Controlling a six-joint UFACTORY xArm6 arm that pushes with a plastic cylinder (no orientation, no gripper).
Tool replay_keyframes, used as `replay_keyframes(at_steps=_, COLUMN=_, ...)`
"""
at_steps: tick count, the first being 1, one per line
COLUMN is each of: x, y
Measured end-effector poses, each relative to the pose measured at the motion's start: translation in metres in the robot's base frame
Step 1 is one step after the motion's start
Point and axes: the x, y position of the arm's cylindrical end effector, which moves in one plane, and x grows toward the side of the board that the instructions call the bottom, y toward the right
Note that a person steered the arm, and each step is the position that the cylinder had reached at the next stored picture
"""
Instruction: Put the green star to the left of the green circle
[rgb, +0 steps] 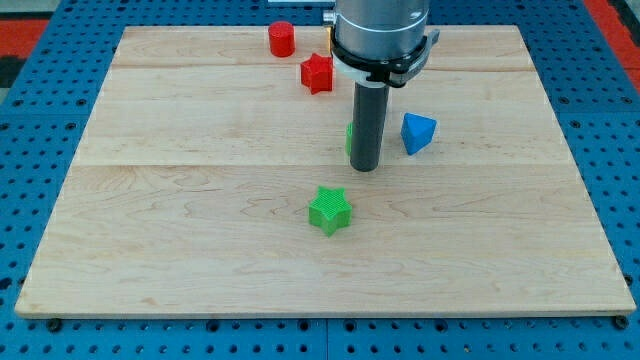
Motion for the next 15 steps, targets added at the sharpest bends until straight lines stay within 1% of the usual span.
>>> replay_keyframes(at_steps=2, x=-0.006, y=0.001)
replay_keyframes(at_steps=3, x=0.014, y=0.000)
replay_keyframes(at_steps=5, x=0.101, y=0.006)
replay_keyframes(at_steps=6, x=0.114, y=-0.012)
replay_keyframes(at_steps=10, x=0.066, y=-0.019)
replay_keyframes(at_steps=12, x=0.081, y=-0.072)
replay_keyframes(at_steps=13, x=0.070, y=-0.081)
replay_keyframes(at_steps=15, x=0.024, y=-0.081)
